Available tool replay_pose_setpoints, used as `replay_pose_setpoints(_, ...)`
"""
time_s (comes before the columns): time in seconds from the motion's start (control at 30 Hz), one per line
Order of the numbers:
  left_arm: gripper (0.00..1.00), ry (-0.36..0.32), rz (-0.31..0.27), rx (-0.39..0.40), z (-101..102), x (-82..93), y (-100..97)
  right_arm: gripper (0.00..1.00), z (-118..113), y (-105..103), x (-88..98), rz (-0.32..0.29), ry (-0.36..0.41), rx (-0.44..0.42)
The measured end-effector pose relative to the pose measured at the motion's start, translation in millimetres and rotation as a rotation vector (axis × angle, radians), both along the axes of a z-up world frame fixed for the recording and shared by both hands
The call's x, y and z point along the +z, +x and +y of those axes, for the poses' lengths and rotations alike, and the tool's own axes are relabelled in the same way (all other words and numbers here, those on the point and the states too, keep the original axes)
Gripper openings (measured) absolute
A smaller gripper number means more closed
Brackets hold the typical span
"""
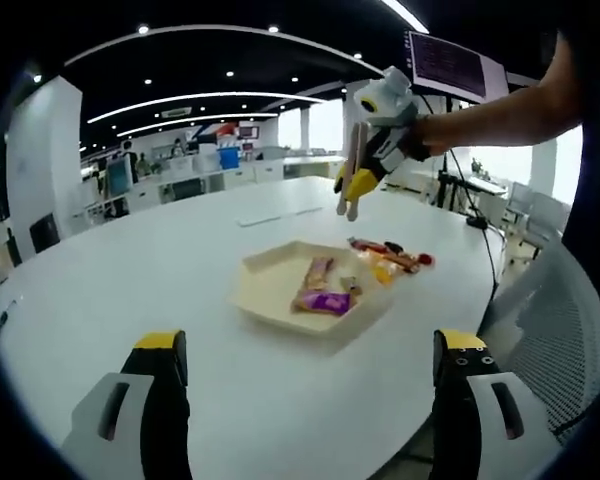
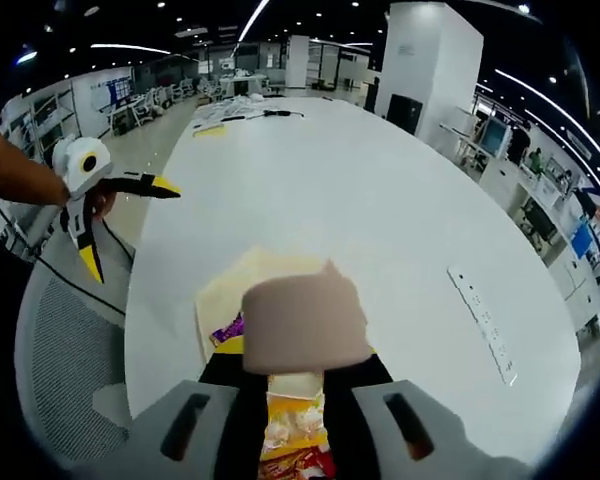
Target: Place the target food into the container with the food tongs after gripping and lifting it, then release it inside without dropping or visibly crushing the food.
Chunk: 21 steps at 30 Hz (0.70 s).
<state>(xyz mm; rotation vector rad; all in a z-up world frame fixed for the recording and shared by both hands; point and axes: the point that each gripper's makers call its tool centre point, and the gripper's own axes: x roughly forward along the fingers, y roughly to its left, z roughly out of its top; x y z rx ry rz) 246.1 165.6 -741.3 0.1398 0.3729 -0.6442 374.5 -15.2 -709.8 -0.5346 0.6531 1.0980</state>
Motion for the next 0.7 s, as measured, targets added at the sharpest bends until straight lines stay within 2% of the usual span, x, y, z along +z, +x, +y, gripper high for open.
replay_pose_setpoints(0.07,1.0,-0.036,0.007,-0.001,-2.3,3.3,-0.7,0.19,-7.5,-3.7,0.0,0.001,0.002,-0.013)
replay_pose_setpoints(0.23,1.0,-0.04,0.002,-0.03,-8.8,5.9,-3.6,0.19,-39.8,-14.3,-2.8,-0.014,-0.034,-0.046)
replay_pose_setpoints(0.53,1.0,-0.07,0.001,-0.071,-17.0,9.8,-8.1,0.2,-88.4,-33.8,-0.9,-0.009,-0.043,-0.119)
replay_pose_setpoints(0.7,1.0,-0.102,0.005,-0.052,-12.7,11.9,-5.2,0.2,-105.9,-46.9,-4.0,-0.007,-0.031,-0.164)
